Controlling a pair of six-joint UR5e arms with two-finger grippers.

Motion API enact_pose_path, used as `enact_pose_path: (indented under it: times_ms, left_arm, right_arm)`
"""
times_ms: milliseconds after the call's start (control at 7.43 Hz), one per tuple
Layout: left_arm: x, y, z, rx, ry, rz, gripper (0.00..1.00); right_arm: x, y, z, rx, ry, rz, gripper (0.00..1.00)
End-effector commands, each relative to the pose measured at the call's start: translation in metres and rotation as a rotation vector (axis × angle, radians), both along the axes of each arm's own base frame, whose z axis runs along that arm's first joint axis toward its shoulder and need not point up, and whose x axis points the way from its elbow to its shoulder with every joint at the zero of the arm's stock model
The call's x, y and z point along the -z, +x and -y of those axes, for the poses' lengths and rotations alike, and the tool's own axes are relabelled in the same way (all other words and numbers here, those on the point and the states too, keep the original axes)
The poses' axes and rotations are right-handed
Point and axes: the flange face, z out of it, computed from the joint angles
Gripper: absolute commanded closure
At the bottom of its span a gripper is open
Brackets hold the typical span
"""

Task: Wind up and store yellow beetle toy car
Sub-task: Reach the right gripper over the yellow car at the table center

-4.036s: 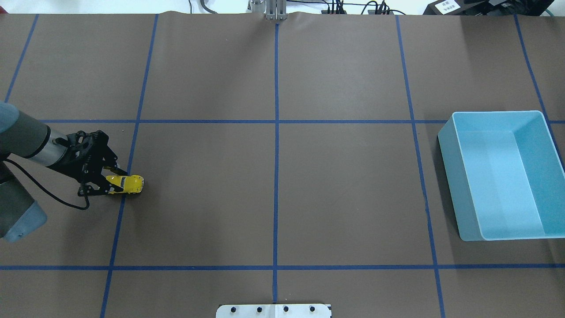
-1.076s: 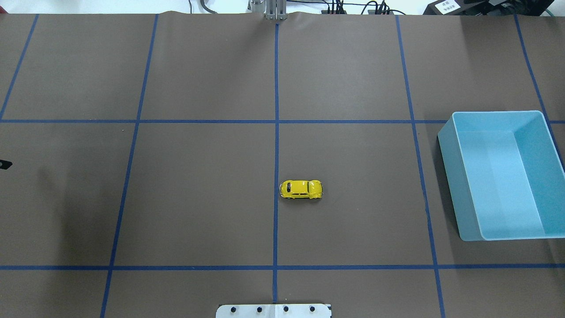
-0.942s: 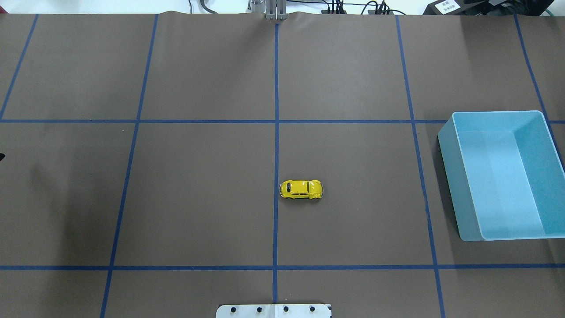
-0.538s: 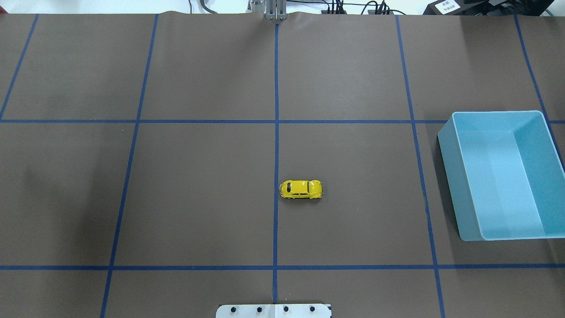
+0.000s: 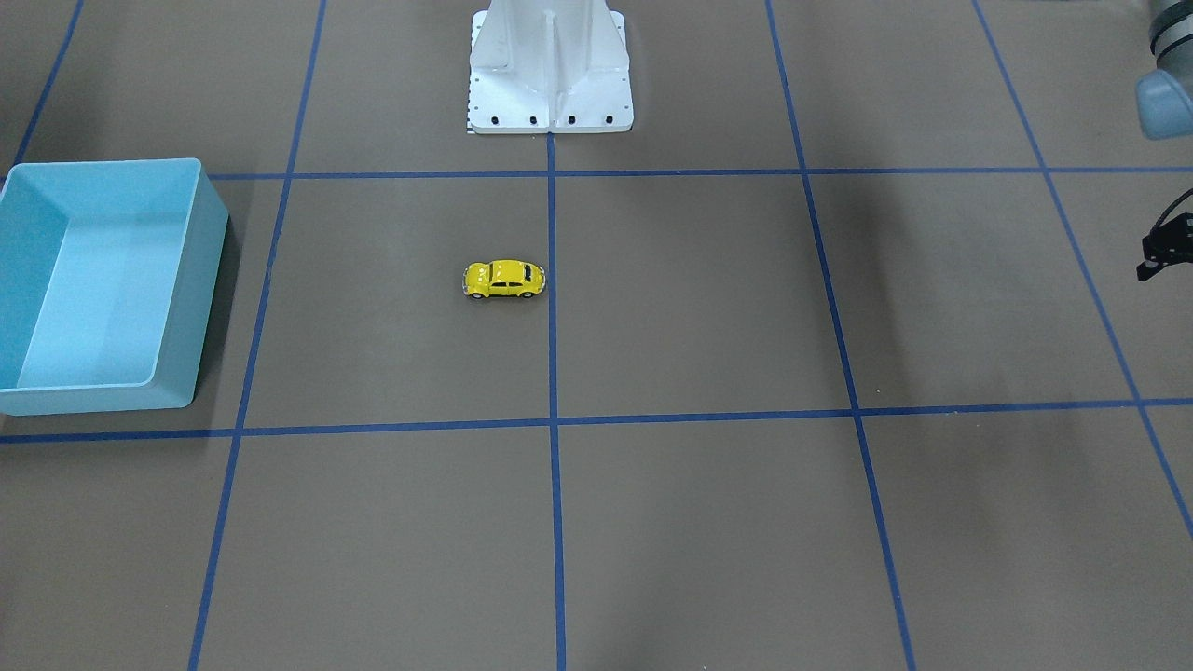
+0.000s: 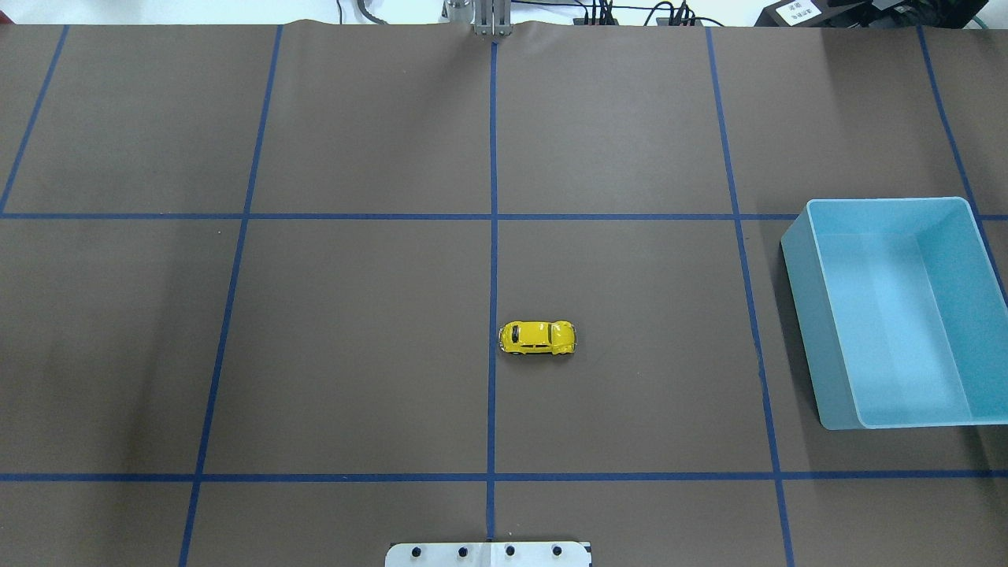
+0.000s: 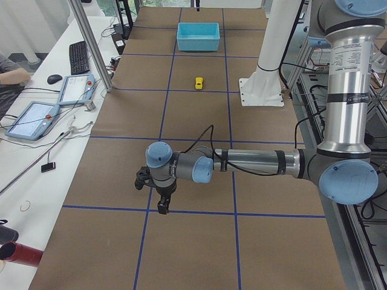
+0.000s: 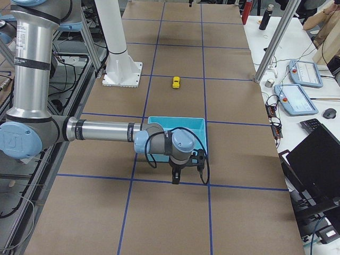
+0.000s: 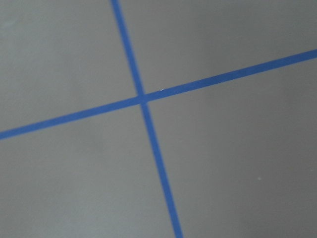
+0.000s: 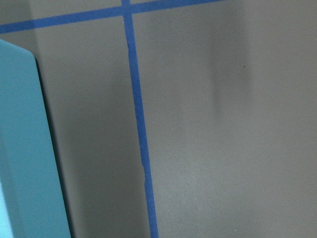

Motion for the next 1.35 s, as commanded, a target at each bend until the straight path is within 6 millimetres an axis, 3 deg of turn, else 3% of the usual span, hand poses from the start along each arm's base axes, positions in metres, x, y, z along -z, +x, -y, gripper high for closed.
enact_pose_path:
  times_ms: [0, 135, 269, 538, 673, 807, 942, 1076, 1211]
  left_arm:
    - [-0.008, -0.04, -0.011, 0.08, -0.15, -0.047, 0.0]
    - [0.009, -0.042, -0.01, 0.111, -0.198, -0.091, 0.0]
    - [0.022, -0.044, -0.012, 0.128, -0.203, -0.087, 0.0]
    - [0.021, -0.045, -0.013, 0.137, -0.21, -0.096, 0.0]
    - [0.017, -0.044, -0.009, 0.145, -0.219, -0.089, 0.0]
    - [0.016, -0.044, -0.011, 0.148, -0.222, -0.089, 0.0]
    - [0.014, -0.044, -0.01, 0.149, -0.229, -0.088, 0.0]
    - [0.017, -0.044, -0.01, 0.149, -0.225, -0.093, 0.0]
    - [0.012, -0.044, -0.012, 0.147, -0.23, -0.093, 0.0]
  right_arm:
    - [0.059, -0.074, -0.002, 0.171, 0.118, 0.018, 0.0]
    - [0.087, -0.104, -0.008, 0.241, 0.175, 0.03, 0.0]
    - [0.123, -0.121, -0.015, 0.283, 0.255, 0.028, 0.0]
    - [0.188, -0.167, -0.042, 0.398, 0.416, 0.017, 0.0]
    - [0.219, -0.208, -0.038, 0.474, 0.506, 0.049, 0.0]
    - [0.268, -0.254, -0.029, 0.522, 0.621, 0.074, 0.0]
    - [0.299, -0.301, -0.022, 0.562, 0.696, 0.071, 0.0]
    - [0.33, -0.33, -0.021, 0.588, 0.722, 0.048, 0.0]
    - [0.373, -0.361, -0.02, 0.616, 0.731, -0.006, 0.0]
